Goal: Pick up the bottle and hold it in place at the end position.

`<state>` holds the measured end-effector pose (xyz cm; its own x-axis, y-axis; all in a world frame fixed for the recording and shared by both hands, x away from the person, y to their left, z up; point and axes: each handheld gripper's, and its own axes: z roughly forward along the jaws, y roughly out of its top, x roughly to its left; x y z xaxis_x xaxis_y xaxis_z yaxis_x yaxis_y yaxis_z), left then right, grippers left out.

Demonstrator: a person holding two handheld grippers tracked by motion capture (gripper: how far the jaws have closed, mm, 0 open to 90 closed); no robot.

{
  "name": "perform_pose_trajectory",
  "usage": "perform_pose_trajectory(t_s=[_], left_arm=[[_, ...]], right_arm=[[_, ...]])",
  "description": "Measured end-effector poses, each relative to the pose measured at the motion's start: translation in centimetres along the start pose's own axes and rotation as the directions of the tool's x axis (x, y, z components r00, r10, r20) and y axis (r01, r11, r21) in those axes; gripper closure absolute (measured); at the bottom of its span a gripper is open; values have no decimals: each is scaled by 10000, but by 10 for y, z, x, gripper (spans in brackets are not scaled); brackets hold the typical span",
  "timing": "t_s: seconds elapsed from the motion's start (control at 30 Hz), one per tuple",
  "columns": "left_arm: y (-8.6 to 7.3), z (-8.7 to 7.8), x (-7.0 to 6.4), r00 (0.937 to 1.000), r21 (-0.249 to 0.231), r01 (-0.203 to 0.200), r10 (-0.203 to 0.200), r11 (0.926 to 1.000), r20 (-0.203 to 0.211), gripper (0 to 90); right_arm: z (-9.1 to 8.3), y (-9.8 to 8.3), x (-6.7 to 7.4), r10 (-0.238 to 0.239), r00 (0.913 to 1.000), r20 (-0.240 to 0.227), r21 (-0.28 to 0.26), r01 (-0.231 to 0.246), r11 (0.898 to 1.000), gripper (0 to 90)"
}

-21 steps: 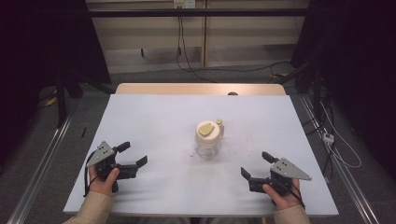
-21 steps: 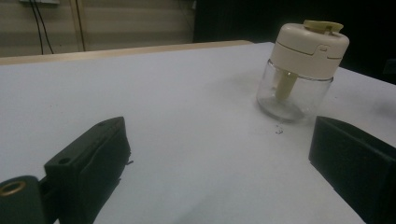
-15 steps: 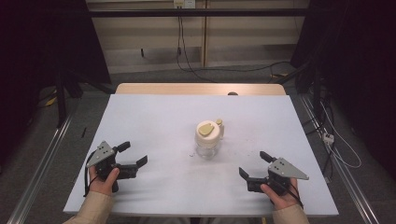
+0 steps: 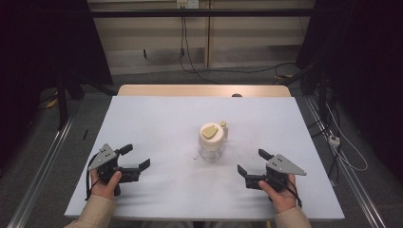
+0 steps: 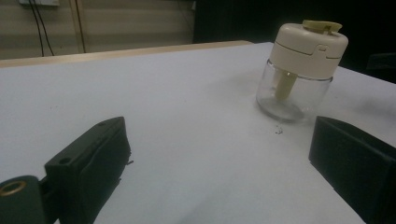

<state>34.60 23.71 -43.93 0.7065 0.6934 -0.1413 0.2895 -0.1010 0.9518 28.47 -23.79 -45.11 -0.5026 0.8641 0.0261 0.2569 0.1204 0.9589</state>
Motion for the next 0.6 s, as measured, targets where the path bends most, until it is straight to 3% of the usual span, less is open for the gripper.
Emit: perform_pose_trajectory(t_s=[0.6], left_arm=[[0, 1, 0, 10000, 31, 16, -16, 10000, 49, 47]], right_arm=[[31, 14, 11, 57, 9993, -368, -150, -63, 9999, 42]])
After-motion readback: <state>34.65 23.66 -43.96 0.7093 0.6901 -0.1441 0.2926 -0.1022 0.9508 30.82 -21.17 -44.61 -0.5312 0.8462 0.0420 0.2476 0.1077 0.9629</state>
